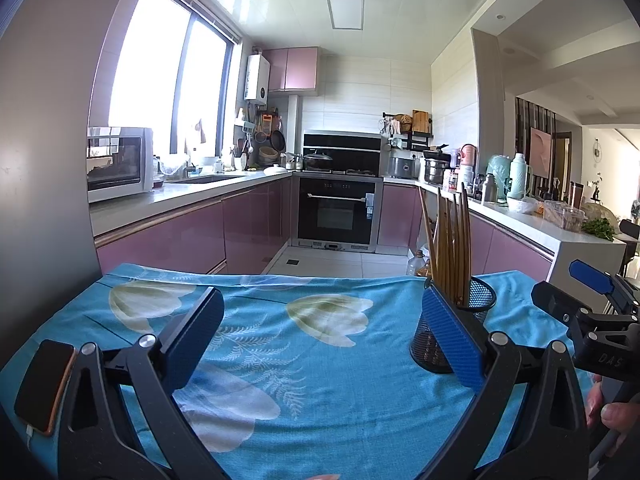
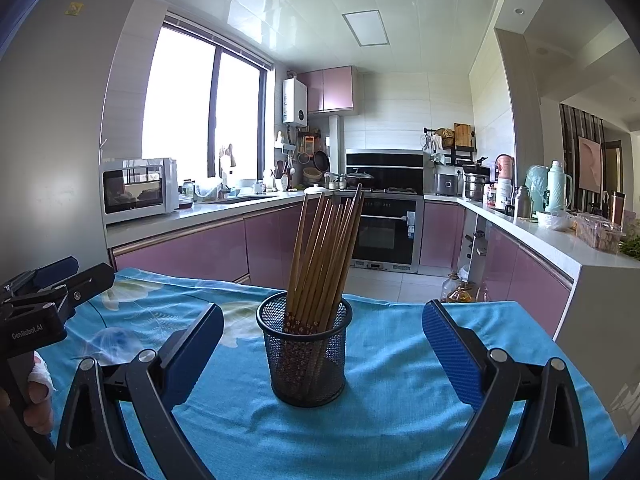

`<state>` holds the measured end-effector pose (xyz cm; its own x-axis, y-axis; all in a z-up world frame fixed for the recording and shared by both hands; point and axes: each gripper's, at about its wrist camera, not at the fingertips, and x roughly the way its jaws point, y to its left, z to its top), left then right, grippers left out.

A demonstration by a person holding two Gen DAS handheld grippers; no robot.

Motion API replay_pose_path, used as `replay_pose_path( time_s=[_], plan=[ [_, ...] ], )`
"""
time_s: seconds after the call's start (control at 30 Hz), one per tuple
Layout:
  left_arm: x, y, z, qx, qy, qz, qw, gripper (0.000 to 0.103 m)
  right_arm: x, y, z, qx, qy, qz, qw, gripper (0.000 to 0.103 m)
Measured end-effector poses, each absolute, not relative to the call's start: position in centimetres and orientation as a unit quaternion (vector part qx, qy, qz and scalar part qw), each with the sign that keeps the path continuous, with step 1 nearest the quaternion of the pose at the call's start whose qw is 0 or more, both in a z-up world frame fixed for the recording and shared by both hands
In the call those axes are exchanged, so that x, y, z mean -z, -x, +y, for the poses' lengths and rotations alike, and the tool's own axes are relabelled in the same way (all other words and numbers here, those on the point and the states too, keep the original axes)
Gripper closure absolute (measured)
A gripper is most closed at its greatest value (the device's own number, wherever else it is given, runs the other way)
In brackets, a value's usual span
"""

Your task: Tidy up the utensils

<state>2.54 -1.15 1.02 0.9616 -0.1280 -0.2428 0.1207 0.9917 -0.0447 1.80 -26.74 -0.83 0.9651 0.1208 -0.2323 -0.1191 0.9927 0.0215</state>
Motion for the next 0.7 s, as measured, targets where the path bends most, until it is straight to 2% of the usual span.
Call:
replay_pose_path(
  time_s=[0.37, 0.5, 0.6, 0.7],
  plan=[
    [-0.8, -2.5, -1.4, 0.063, 0.005, 0.122, 0.991, 0.005, 1.0, -2.0, -26.8, -0.060, -0.003, 0.121, 0.991, 0.007],
    [-0.3, -3.2, -1.4, 0.065, 0.012, 0.147, 0.987, 0.005, 1.4, -2.7, -27.7, -0.050, 0.000, 0.138, 0.989, 0.007],
    [0.3, -4.3, -0.7, 0.060, 0.020, 0.176, 0.982, 0.005, 2.3, -4.4, -29.8, -0.020, 0.000, 0.188, 0.982, 0.007],
    [1.2, -5.8, 0.2, 0.052, 0.024, 0.210, 0.976, 0.005, 4.5, -7.7, -34.0, 0.028, -0.011, 0.283, 0.959, 0.007]
  ],
)
